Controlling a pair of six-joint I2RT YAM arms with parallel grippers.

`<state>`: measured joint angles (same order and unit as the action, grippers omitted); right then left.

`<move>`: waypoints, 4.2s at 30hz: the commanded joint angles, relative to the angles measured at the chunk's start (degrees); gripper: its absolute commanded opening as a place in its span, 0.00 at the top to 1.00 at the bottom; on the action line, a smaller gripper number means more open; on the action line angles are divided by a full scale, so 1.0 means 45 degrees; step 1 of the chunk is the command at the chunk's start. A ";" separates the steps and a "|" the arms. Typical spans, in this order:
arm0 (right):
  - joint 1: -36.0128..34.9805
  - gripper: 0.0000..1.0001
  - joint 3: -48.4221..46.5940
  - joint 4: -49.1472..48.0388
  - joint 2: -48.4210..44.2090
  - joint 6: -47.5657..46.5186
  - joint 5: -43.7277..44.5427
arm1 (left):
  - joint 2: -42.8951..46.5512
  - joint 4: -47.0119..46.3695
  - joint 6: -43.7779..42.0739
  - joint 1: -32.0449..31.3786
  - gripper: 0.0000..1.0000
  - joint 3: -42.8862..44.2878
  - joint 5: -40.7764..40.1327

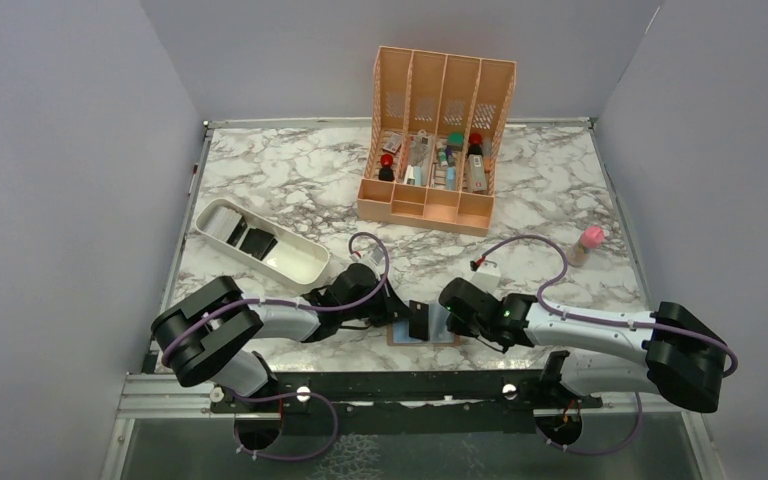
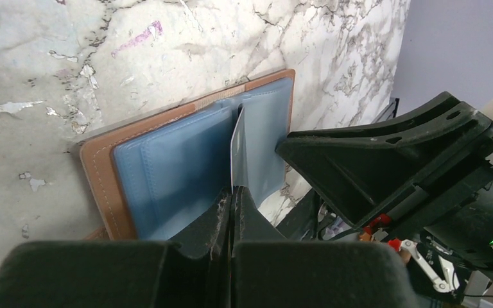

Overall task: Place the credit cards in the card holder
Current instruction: Insert the credit card into the card holder.

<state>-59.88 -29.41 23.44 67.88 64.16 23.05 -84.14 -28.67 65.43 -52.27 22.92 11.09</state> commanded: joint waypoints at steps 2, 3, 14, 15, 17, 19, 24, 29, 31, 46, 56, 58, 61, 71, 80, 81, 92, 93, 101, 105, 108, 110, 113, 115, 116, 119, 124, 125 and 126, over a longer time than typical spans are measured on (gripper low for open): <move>0.0066 0.76 0.0337 0.0688 0.0149 0.0272 -0.0007 | -0.0257 -0.0272 0.0687 -0.0095 1.00 -0.0116 -0.0475; 0.0069 0.76 0.0302 0.0772 0.0092 0.0273 0.0019 | -0.0354 -0.0271 0.0799 -0.0095 1.00 -0.0098 -0.0463; 0.0079 0.73 -0.0446 0.1631 -0.0267 -0.0527 0.0506 | -0.0606 -0.0251 0.1173 -0.0122 1.00 -0.0066 -0.0722; 0.0110 0.73 -0.0485 0.1664 -0.0160 -0.0569 0.0511 | -0.0649 -0.0251 0.1165 -0.0142 1.00 -0.0014 -0.0709; 0.0239 0.72 -0.0528 0.1618 0.0103 -0.0701 0.0408 | -0.0728 -0.0251 0.1183 -0.0185 1.00 0.0040 -0.0721; 0.0404 0.72 -0.0531 0.1601 0.0284 -0.0754 0.0238 | -0.0771 -0.0251 0.1201 -0.0221 1.00 0.0017 -0.0806; 0.0691 0.71 -0.0329 0.1394 0.0175 -0.0772 0.0039 | -0.1100 -0.0251 0.1030 -0.0230 1.00 0.0139 -0.0781; 0.0708 0.70 -0.0409 0.1579 -0.0348 -0.0830 0.0037 | -0.1509 -0.0251 0.0934 -0.0332 1.00 0.0324 -0.0628; 0.0722 0.69 -0.0583 0.1839 -0.0502 -0.0873 0.0226 | -0.1546 -0.0251 0.0912 -0.0343 1.00 0.0336 -0.0665; 0.2705 0.48 0.1144 -0.0879 -0.1153 -0.2087 -0.3409 | -0.1772 -0.0232 0.1078 -0.0376 1.00 0.0459 -0.0802; 0.2720 0.64 0.2376 -0.1989 -0.1940 -0.0959 -0.5126 | -0.2120 -0.0153 0.1294 -0.0703 1.00 0.0875 -0.0805; 0.2720 0.65 0.2493 -0.1941 -0.2108 -0.0850 -0.5099 | -0.2173 -0.0153 0.1309 -0.0806 1.00 0.0920 -0.0841; 0.2720 0.66 0.2546 -0.1651 -0.2301 -0.0802 -0.4754 | -0.2131 -0.0091 0.1164 -0.0855 1.00 0.0846 -0.0815; 0.2720 0.67 0.2213 -0.1465 -0.2220 -0.1655 -0.4246 | -0.1935 0.0823 -0.0012 -0.0916 0.97 0.1334 -0.0422; 0.2720 0.67 0.2277 -0.1918 -0.2132 -0.2377 -0.4250 | -0.2259 0.1176 -0.0777 -0.0966 0.75 0.2367 -0.0581; 0.2720 0.67 0.2277 -0.1954 -0.2088 -0.2407 -0.4244 | -0.2250 0.1260 -0.0832 -0.0973 0.73 0.2427 -0.0662; 0.2720 0.67 0.2343 -0.2133 -0.1940 -0.2461 -0.4116 | -0.1989 0.1534 -0.1084 -0.1104 0.68 0.2798 -0.1304; 0.2720 0.67 0.2327 -0.2166 -0.1915 -0.2488 -0.4122 | -0.2055 0.1539 -0.1124 -0.1149 0.68 0.2871 -0.1333; 0.2720 0.68 0.2127 -0.2289 -0.1585 -0.2661 -0.3854 | -0.2605 0.1536 -0.1259 -0.1543 0.68 0.3395 -0.1283; 0.2720 0.68 0.2116 -0.2604 -0.1429 -0.2986 -0.3605 | -0.2601 0.1517 -0.1511 -0.1546 0.68 0.3483 -0.1192; 0.2720 0.68 0.2040 -0.2904 -0.1271 -0.3469 -0.3454 | -0.2572 0.1315 -0.2055 -0.1548 0.68 0.3759 -0.0805; 0.2720 0.68 0.1942 -0.2952 -0.1230 -0.3711 -0.3387 | -0.2539 0.1268 -0.2155 -0.1548 0.68 0.3914 -0.0662; 0.2723 0.68 0.1925 -0.3136 -0.1233 -0.3904 -0.3367 | -0.2556 0.1124 -0.2218 -0.1568 0.68 0.3984 -0.0641; 0.2720 0.68 0.1909 -0.3177 -0.1202 -0.3906 -0.3388 | -0.2670 0.1097 -0.2156 -0.1568 0.67 0.3980 -0.0582; 0.2720 0.68 0.1921 -0.3197 -0.1203 -0.3887 -0.3394 | -0.2714 0.1060 -0.2049 -0.1578 0.67 0.3944 -0.0599; 0.2720 0.68 0.1936 -0.3296 -0.1195 -0.3883 -0.3451 | -0.2856 0.0904 -0.1986 -0.1625 0.67 0.3933 -0.0643; 0.2720 0.66 0.1804 -0.3036 -0.1360 -0.3883 -0.3321 | -0.2688 0.0935 -0.2168 -0.1609 0.67 0.3972 -0.0796; 0.2720 0.65 0.1723 -0.2748 -0.1444 -0.3840 -0.3349 | -0.2499 0.0998 -0.2117 -0.1566 0.67 0.3870 -0.0945; 0.2720 0.64 0.1627 -0.2441 -0.1606 -0.3735 -0.3377 | -0.2270 0.1065 -0.2042 -0.1526 0.66 0.3745 -0.1125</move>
<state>-47.24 -21.32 11.64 60.62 47.68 6.79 -95.29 -19.16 55.40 -57.87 38.68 5.52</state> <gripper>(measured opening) 0.350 0.333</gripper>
